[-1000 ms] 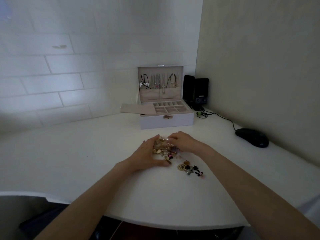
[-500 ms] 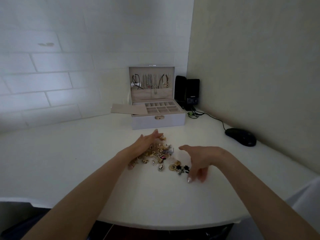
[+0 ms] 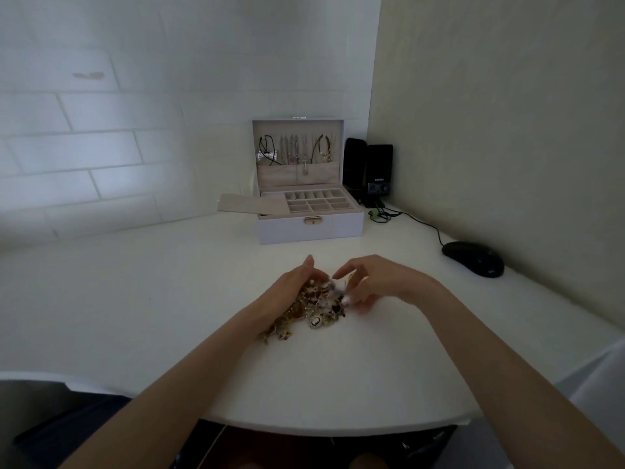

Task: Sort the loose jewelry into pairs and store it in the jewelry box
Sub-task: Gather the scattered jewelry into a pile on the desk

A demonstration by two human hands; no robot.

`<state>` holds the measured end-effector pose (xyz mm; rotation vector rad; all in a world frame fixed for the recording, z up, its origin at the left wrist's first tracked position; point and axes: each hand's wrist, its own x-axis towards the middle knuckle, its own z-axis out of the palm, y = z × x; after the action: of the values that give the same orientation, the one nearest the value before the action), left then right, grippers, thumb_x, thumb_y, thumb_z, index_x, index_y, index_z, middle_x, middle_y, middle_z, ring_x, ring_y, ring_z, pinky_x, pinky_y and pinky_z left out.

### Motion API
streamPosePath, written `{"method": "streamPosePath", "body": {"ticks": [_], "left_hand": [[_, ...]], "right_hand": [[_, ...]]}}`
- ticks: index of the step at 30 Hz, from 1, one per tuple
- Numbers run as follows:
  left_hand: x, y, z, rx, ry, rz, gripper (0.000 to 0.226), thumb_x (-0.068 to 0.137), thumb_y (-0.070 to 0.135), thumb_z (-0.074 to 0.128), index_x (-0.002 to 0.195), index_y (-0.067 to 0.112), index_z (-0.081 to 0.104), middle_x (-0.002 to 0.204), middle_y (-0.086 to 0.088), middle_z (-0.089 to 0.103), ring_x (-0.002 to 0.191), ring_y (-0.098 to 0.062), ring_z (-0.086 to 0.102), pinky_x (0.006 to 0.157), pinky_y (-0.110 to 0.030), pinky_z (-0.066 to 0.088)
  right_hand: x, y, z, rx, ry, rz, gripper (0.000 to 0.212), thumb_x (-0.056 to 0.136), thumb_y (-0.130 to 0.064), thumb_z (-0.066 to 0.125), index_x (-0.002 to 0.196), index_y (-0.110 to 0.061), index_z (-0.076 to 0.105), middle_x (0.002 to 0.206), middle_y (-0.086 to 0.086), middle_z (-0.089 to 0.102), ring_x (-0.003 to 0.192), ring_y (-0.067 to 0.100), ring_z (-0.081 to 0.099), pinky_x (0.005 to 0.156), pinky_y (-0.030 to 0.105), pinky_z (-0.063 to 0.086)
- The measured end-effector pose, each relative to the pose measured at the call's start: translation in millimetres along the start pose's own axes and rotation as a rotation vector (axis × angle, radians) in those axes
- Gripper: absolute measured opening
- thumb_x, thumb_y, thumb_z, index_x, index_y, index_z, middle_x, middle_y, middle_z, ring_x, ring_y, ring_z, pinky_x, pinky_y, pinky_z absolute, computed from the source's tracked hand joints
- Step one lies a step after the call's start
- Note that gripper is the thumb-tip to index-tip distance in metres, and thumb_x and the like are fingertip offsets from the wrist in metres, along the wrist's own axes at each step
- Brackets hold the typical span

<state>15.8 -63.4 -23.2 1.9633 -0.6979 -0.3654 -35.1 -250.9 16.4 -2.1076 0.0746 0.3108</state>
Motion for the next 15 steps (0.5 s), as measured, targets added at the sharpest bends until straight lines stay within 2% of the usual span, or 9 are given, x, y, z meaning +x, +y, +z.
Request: {"method": "streamPosePath", "body": {"ticks": [2,4,5,7,8,9,11,13,15], "left_hand": [[-6.4,-3.2,4.2,-0.043,0.046,-0.002,0.071,0.085,0.066,0.011,0.120,0.026,0.058,0.124,0.010,0.056,0.117,-0.006,0.048,0.102,-0.027,0.030],[-10.5,-4.9,3.1,-0.105,0.072,0.008,0.070,0.085,0.068,0.013,0.129,0.027,0.049,0.134,0.011,0.047,0.126,-0.006,0.040,0.104,-0.027,0.025],[-12.2,-4.5,0.3,-0.108,0.085,0.023,0.069,0.085,0.068,0.015,0.132,0.027,0.045,0.139,0.012,0.042,0.129,-0.007,0.036,0.104,-0.028,0.024],[-17.8,-2.1,-13.8,-0.016,0.122,0.069,0.063,0.084,0.064,0.023,0.135,0.030,0.039,0.140,0.013,0.036,0.132,-0.008,0.032,0.104,-0.028,0.025],[-20.9,-2.2,-24.8,0.074,0.109,0.090,0.063,0.082,0.066,0.029,0.136,0.034,0.036,0.140,0.016,0.033,0.133,-0.006,0.030,0.106,-0.029,0.025],[-25.3,-3.7,-37.8,0.170,0.048,0.114,0.068,0.077,0.071,0.037,0.138,0.039,0.030,0.140,0.019,0.028,0.132,-0.004,0.025,0.109,-0.029,0.022],[-34.7,-9.8,-63.0,0.337,-0.159,0.102,0.096,0.057,0.081,0.055,0.138,0.051,0.012,0.142,0.026,0.014,0.132,0.002,0.013,0.110,-0.029,0.015],[-45.9,-13.5,-76.3,0.443,-0.330,-0.022,0.122,0.041,0.076,0.068,0.137,0.053,-0.003,0.141,0.027,0.002,0.130,0.003,0.004,0.111,-0.031,0.013],[-53.1,-17.5,-75.0,0.550,-0.398,-0.105,0.132,0.038,0.070,0.070,0.139,0.048,-0.011,0.138,0.026,-0.003,0.130,0.001,-0.002,0.113,-0.033,0.007]], "right_hand": [[4.9,5.7,-5.7,0.010,0.217,-0.055,0.031,0.083,0.001,0.065,0.113,-0.007,0.062,0.085,0.007,0.064,0.065,0.014,0.064,0.053,0.019,0.050],[15.5,14.1,-7.7,-0.088,0.401,-0.077,0.027,0.086,-0.009,0.064,0.112,-0.015,0.065,0.092,0.003,0.062,0.084,0.017,0.063,0.067,0.023,0.049],[20.1,18.1,-7.0,-0.199,0.420,-0.063,0.027,0.086,-0.015,0.065,0.113,-0.019,0.065,0.100,0.003,0.061,0.096,0.019,0.060,0.077,0.026,0.047],[27.1,24.1,-2.3,-0.331,0.371,-0.023,0.031,0.087,-0.022,0.065,0.117,-0.019,0.064,0.116,0.007,0.060,0.111,0.023,0.054,0.094,0.030,0.041],[28.7,25.2,-0.1,-0.345,0.348,-0.018,0.032,0.087,-0.021,0.064,0.119,-0.017,0.063,0.120,0.010,0.059,0.114,0.024,0.053,0.096,0.029,0.039],[29.1,25.1,1.9,-0.351,0.335,-0.027,0.032,0.088,-0.018,0.063,0.121,-0.014,0.063,0.123,0.011,0.059,0.115,0.024,0.054,0.095,0.027,0.038],[29.3,23.1,4.7,-0.332,0.313,-0.058,0.032,0.090,-0.012,0.060,0.121,-0.012,0.063,0.125,0.009,0.059,0.114,0.021,0.054,0.087,0.021,0.037],[30.2,20.4,7.1,-0.281,0.281,-0.073,0.030,0.091,-0.011,0.058,0.120,-0.013,0.064,0.124,0.006,0.060,0.112,0.018,0.054,0.085,0.021,0.037],[30.7,17.4,10.0,-0.257,0.237,-0.093,0.027,0.091,-0.013,0.058,0.117,-0.015,0.064,0.122,0.005,0.059,0.106,0.015,0.054,0.083,0.023,0.038]]}}
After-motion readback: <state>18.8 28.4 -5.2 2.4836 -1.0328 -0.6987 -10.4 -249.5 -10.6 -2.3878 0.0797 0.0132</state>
